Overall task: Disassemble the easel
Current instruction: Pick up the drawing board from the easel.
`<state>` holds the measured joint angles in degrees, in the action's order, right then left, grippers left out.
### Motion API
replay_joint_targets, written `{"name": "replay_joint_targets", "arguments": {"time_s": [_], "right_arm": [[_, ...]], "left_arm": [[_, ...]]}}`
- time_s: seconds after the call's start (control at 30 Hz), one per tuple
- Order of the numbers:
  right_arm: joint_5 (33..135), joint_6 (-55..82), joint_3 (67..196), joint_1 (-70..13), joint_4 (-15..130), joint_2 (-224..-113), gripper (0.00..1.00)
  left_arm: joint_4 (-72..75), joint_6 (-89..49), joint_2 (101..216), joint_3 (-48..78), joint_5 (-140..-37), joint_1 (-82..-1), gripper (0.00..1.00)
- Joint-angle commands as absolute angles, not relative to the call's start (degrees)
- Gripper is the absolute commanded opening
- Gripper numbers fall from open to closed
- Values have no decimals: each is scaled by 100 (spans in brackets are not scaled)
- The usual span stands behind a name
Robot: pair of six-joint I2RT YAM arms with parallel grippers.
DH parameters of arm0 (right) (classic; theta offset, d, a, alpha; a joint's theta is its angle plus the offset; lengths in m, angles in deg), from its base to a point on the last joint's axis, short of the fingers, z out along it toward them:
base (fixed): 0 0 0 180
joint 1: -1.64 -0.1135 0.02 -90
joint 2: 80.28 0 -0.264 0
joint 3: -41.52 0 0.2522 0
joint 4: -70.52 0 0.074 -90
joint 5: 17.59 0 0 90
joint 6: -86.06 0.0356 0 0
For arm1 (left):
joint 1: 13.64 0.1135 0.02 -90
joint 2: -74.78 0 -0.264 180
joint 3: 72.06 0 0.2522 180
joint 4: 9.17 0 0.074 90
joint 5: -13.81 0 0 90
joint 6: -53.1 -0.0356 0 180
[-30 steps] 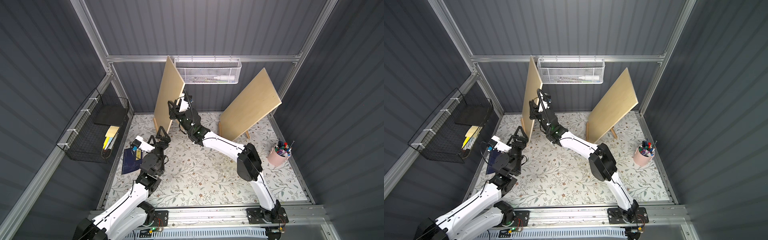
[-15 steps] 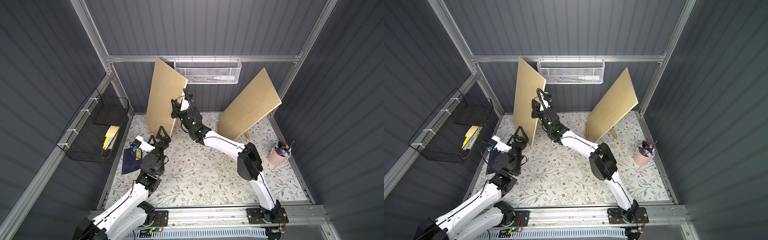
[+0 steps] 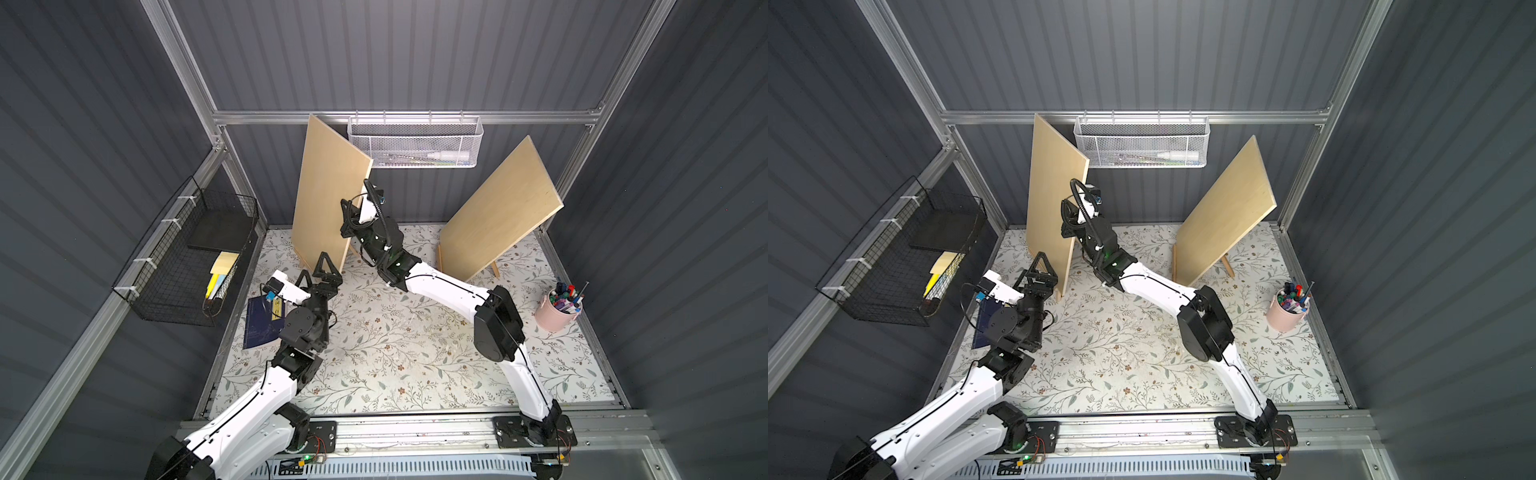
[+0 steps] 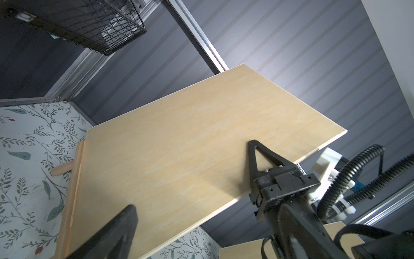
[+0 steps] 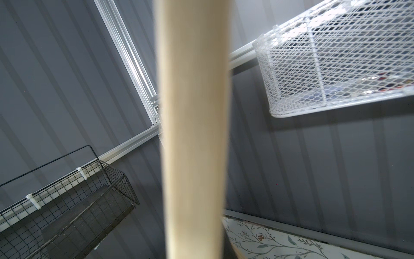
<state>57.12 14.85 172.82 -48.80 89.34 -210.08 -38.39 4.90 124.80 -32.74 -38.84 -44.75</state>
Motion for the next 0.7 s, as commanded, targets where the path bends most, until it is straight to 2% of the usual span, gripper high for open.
{"name": "replay_joint_targets", "arguments": {"time_s": [0.0, 0.67], "right_arm": [[5916, 1380, 17613, -5052, 9981, -20352, 0], [5595, 1162, 17377, -5057, 9894, -19252, 0]], "left_arm": [[-4018, 279, 12309, -3350, -3970, -4493, 100], [-4291, -81, 12219, -3405, -4345, -4493, 99]]}}
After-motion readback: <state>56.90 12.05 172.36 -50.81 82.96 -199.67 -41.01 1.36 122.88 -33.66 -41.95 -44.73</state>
